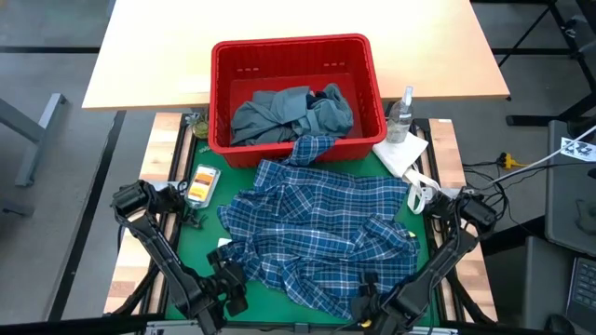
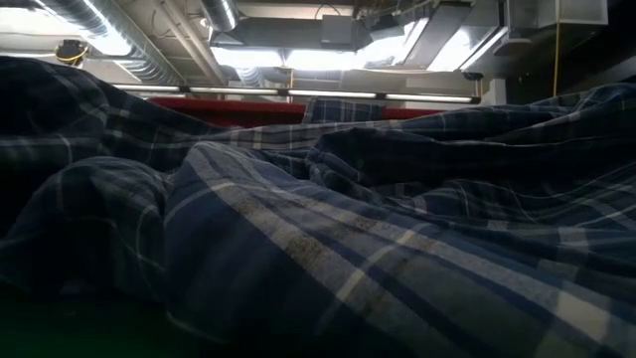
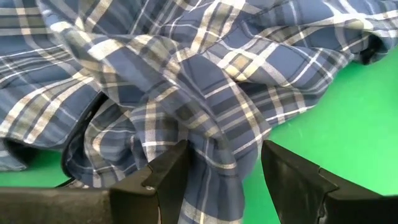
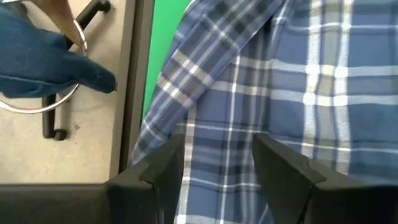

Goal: Fold Laundry from Bin
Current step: Fold the blue shirt

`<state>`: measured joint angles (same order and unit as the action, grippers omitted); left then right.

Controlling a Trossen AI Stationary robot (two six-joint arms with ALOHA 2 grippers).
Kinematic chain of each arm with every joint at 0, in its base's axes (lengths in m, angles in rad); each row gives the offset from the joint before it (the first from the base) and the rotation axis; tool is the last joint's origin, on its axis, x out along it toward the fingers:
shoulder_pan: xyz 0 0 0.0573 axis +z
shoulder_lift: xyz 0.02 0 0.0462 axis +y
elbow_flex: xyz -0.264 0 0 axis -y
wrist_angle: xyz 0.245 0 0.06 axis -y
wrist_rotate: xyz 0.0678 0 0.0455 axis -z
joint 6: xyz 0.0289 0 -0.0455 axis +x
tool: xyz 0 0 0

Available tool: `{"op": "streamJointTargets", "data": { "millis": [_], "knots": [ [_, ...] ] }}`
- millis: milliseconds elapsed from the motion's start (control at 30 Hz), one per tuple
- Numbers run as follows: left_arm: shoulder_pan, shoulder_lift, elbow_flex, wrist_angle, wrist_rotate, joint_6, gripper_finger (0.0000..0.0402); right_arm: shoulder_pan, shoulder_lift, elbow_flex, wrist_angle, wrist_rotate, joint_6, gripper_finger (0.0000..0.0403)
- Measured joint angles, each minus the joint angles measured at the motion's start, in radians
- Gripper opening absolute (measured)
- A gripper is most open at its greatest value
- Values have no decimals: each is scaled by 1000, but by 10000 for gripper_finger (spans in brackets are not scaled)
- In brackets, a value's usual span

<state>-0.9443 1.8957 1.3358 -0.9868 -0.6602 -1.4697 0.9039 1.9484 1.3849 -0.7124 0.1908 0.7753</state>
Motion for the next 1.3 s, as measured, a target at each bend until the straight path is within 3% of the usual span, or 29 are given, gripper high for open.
{"op": "streamJointTargets", "data": {
  "millis": [333,433,633,767,967,1133,1300],
  "knots": [
    [0,0,0,12,18,21,178,-1,0,0,-26,28,2,191],
    [-2,0,0,12,58,64,136,-1,14,0,-60,28,3,191],
    [-18,0,0,8,95,129,13,-1,73,0,-70,-9,6,191],
    [-34,0,0,-11,135,210,5,0,101,5,-83,-65,49,191],
    [-73,0,0,-85,337,318,2,-1,97,4,-135,-124,70,191],
    [-118,0,0,-125,465,354,1,-2,98,6,-163,-160,69,191],
    [-159,0,1,-134,526,356,1,-2,98,6,-177,-171,69,191]
  ]
}}
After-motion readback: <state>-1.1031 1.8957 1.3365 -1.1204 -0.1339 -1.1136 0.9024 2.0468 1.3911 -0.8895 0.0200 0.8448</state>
